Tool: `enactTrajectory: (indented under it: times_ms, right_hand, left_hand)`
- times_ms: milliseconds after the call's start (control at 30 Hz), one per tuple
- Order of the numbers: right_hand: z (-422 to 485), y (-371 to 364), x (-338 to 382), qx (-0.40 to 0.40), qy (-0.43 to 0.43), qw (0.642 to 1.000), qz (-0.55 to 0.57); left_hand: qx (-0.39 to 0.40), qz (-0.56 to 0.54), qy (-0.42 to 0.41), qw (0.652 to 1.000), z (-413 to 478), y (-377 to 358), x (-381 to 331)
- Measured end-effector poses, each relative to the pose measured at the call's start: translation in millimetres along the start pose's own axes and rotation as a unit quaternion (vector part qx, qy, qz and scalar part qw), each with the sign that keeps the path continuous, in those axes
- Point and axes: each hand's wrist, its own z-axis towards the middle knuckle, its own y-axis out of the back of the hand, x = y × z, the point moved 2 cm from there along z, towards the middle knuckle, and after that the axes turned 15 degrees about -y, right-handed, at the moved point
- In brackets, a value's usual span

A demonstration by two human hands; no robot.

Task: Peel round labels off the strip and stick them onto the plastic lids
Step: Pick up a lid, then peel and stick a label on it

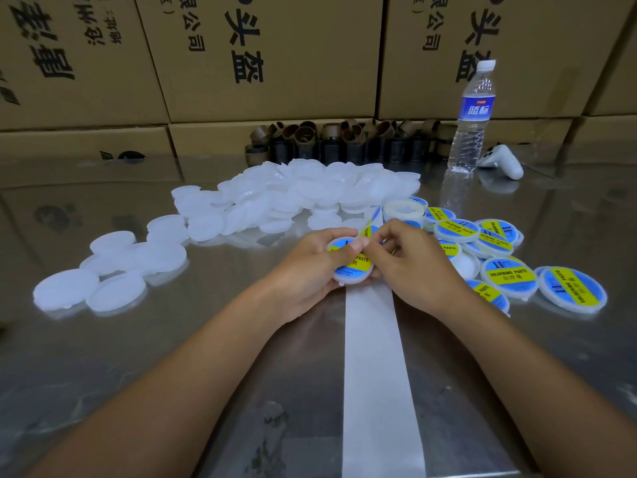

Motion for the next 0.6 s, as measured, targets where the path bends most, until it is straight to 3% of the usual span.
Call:
enactTrajectory:
  times_ms: [67,267,600]
  right_hand:
    - [-0.4,0.1,0.6,-0.001,0.002,1.000,0.009]
    - [-2.0,1.6,4.6,0.013,-0.002,0.998,0.067]
    - [-1.5,1.0,7.3,0.057,0.012,0.994,0.088]
  left_hand:
    - [0.008,0.024,-0.019,0.999,-0.7,-0.2,-2.7]
    - [-0.061,0.000,-0.033,0.998,2.7,1.0,-3.0]
    - [-0.036,-0.048,-0.055,0.997,4.2,0.9,-0.9]
